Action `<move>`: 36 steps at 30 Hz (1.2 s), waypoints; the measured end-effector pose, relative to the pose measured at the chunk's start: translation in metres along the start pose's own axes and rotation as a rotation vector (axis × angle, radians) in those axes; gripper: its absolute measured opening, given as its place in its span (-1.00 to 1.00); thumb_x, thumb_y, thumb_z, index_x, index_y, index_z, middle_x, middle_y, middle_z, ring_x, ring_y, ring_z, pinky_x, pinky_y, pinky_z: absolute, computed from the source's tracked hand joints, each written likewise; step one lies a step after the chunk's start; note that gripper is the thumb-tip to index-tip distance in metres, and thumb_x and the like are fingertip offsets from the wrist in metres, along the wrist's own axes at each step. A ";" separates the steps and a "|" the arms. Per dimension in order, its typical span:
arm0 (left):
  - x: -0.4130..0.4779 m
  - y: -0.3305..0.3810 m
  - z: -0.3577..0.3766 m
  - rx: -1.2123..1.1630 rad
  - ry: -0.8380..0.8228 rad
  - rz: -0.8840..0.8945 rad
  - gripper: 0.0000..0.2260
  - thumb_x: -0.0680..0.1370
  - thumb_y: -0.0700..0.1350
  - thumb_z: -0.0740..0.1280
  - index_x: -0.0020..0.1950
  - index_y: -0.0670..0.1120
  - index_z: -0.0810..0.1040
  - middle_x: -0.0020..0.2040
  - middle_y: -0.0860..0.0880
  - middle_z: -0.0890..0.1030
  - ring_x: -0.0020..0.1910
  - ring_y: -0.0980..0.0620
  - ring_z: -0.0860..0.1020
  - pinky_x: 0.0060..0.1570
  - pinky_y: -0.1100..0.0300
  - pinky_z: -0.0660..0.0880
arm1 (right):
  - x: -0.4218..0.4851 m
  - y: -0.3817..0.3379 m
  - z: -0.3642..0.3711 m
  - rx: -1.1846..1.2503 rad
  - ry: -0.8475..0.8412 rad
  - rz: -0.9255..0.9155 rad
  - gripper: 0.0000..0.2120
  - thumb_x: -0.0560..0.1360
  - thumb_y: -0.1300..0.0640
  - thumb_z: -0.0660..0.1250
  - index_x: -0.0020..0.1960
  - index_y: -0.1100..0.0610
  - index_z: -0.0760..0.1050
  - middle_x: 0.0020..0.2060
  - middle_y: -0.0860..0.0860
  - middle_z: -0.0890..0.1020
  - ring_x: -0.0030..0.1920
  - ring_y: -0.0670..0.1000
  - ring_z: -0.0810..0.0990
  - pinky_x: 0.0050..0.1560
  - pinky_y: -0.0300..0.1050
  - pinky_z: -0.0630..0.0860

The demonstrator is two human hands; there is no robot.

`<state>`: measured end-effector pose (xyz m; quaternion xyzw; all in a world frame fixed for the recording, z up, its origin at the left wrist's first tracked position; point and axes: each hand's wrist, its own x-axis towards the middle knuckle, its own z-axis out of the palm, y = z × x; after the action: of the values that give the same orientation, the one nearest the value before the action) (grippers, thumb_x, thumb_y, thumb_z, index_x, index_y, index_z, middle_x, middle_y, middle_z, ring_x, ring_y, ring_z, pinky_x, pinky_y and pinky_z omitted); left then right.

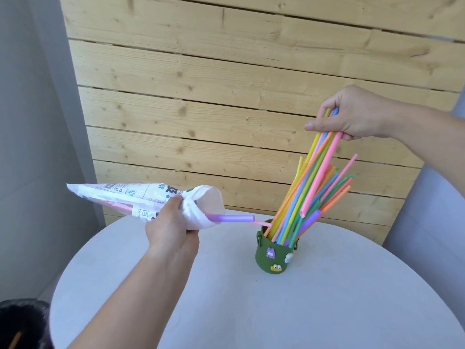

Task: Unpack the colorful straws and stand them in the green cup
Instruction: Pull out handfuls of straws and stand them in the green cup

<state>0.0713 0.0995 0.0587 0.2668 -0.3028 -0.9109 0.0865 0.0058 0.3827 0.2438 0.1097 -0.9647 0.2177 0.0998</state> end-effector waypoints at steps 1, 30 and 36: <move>0.000 0.000 0.000 -0.001 -0.003 0.001 -0.90 0.61 -0.24 0.39 -0.02 -0.05 0.52 -0.03 0.02 0.66 -0.11 0.03 0.67 0.22 -0.01 0.62 | 0.000 0.000 -0.001 -0.003 0.005 -0.002 -0.64 0.42 -0.13 0.50 -0.30 0.16 0.58 -0.61 -0.02 0.50 -0.63 -0.07 0.37 -0.60 -0.31 0.34; 0.010 -0.003 -0.005 0.016 -0.067 0.012 -0.83 0.60 -0.24 0.37 0.17 -0.07 0.57 0.08 0.00 0.70 0.02 -0.01 0.71 0.27 -0.09 0.60 | 0.025 0.002 0.030 -0.224 -0.083 -0.027 -0.62 0.46 -0.19 0.46 -0.23 0.14 0.59 -0.43 0.14 0.56 -0.50 0.05 0.50 -0.41 -0.19 0.41; 0.010 -0.003 -0.005 0.010 -0.061 0.001 -0.87 0.59 -0.26 0.37 0.09 -0.07 0.56 0.10 -0.01 0.70 0.12 -0.03 0.71 0.30 -0.13 0.59 | 0.019 0.003 0.041 -0.279 -0.059 -0.056 -0.63 0.48 -0.17 0.44 -0.20 0.16 0.59 -0.46 0.11 0.56 -0.53 0.01 0.48 -0.49 -0.23 0.34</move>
<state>0.0655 0.0968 0.0493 0.2394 -0.3099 -0.9170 0.0764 -0.0190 0.3638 0.2108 0.1282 -0.9846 0.0752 0.0919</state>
